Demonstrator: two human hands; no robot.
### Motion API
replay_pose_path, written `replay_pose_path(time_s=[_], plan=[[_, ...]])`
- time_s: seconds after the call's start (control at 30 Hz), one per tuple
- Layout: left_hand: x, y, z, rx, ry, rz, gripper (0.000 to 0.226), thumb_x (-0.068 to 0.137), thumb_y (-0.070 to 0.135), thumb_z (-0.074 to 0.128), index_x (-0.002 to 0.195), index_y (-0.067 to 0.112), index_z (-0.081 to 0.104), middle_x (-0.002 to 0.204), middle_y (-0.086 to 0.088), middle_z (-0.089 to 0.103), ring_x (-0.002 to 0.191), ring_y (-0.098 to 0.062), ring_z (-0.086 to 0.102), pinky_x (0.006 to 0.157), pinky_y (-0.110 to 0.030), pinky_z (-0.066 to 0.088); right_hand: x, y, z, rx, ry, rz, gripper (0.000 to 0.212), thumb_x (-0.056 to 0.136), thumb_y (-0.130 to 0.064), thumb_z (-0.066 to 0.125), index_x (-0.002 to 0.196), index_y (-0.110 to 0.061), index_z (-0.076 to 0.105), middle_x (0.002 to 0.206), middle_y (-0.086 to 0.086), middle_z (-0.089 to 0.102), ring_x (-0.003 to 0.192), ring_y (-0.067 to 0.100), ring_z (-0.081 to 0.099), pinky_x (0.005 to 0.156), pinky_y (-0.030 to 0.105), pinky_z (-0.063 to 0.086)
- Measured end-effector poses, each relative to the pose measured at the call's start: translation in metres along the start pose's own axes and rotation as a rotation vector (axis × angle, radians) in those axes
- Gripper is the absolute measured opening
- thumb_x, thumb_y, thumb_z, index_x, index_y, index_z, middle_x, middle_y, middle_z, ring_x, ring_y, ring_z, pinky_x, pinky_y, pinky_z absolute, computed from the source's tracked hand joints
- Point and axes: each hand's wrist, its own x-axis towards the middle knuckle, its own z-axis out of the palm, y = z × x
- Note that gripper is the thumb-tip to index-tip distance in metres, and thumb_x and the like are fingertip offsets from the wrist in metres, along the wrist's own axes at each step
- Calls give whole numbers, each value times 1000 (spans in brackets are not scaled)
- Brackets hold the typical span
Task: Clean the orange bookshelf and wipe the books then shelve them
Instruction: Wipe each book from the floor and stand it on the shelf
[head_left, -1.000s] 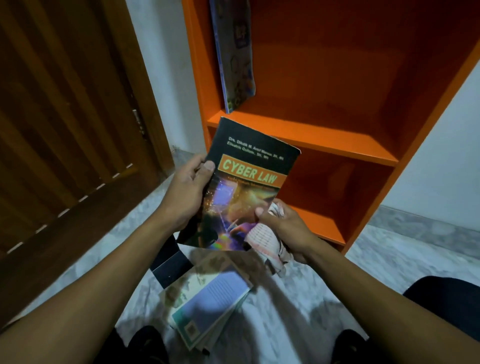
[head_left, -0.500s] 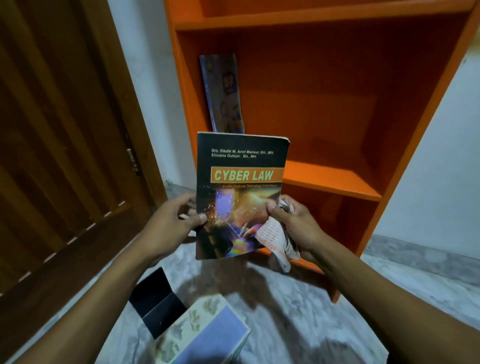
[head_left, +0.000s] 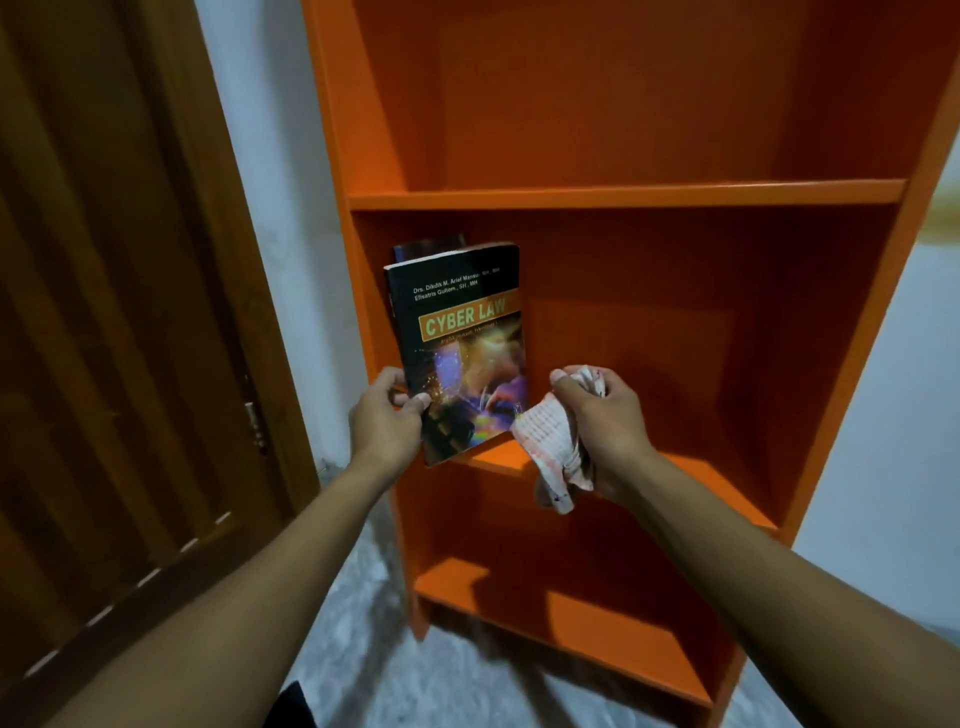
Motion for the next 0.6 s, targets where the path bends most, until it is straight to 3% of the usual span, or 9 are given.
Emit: replay_pose_path(time_s=[0.13,0.23,0.3,0.43,0.6], plan=[[35,-9,39,32,79,-13,4,99,13,58,102,15,56,82,-4,64,75,-18,61,54,-26,46,8,-3,4,3,-34,-12,28,93,-18,68,114,-1,59,84,8,60,78,23,58,69,38,48],[56,-22,62,61,122,-32,7,98,6,57,96,10,53,69,-3,50,61,-14,42,52,-23,31,13,2,-1,-11,-49,14,24,94,-20,67,111,-5,61,85,9,60,75,23,59,65,36,48],[69,-28,73,67,158,-66,11,98,4,57,94,11,50,71,-2,46,62,-15,37,53,-22,26,17,8,-4,-14,-62,34,22,94,-21,67,110,-7,61,83,8,60,71,22,60,61,34,48],[91,-35,86,94,262,-97,10,95,4,55,92,12,49,98,-19,61,81,-33,54,62,-28,35,24,18,-6,-24,-80,51,18,93,-20,66,107,-9,63,78,4,62,66,17,62,59,32,49],[95,-35,94,129,360,-118,5,94,5,55,98,5,53,105,-15,60,93,-34,59,70,-37,45,25,27,-6,-13,-103,68,19,94,-18,66,108,-7,62,80,6,63,69,19,62,62,33,49]])
